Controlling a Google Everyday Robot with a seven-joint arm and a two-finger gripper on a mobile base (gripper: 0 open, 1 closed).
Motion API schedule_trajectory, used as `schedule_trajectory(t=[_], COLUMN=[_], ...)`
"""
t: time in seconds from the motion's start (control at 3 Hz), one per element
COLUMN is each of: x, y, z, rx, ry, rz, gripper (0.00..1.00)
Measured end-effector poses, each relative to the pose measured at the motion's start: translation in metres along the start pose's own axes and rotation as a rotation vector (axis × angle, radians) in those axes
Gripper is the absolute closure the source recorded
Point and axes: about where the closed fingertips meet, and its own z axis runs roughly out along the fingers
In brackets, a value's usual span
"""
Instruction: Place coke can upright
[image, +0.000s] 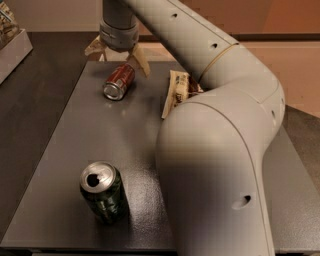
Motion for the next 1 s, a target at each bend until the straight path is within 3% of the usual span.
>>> schedule_trajectory(t=[1.0], x=[-0.018], y=[0.006], z=[0.034], rx=[-0.096], ry=[-0.046], rz=[-0.037], gripper=[0.00])
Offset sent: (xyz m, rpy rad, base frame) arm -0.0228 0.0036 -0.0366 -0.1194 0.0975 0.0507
